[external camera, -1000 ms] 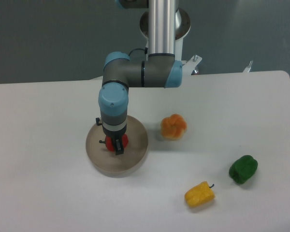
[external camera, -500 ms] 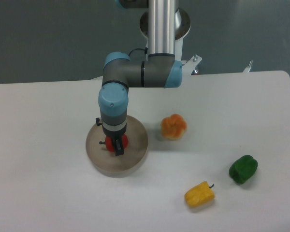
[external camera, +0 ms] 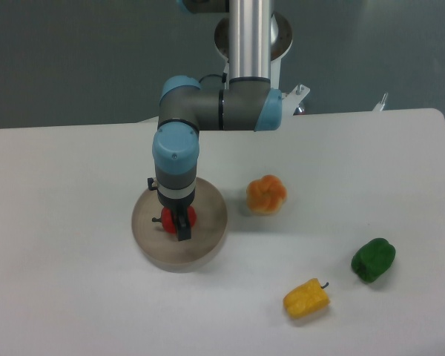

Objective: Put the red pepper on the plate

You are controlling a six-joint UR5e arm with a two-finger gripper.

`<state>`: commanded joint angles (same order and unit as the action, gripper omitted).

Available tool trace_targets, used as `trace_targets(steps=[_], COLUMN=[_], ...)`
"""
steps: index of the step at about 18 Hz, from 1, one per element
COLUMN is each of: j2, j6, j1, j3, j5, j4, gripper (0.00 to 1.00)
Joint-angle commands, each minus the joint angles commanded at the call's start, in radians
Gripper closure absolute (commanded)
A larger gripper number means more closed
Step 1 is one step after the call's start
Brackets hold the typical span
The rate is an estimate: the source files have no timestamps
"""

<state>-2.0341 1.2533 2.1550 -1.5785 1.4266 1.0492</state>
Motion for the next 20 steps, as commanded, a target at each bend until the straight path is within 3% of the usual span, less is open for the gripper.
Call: trace_targets(steps=[3, 9, 16, 20], j2=[0.031, 0.035, -0.014, -0.018], j6=[-0.003, 0.012, 0.021, 0.126], j1=[0.061, 0.202, 0.299, 0.376], j3=[0.023, 0.08, 0.21, 0.25], j5=[0.008, 0.0, 0.005, 0.005], j4=[0.005, 0.002, -0.005, -0.002], gripper=[0.0, 0.0, 0.0, 0.0])
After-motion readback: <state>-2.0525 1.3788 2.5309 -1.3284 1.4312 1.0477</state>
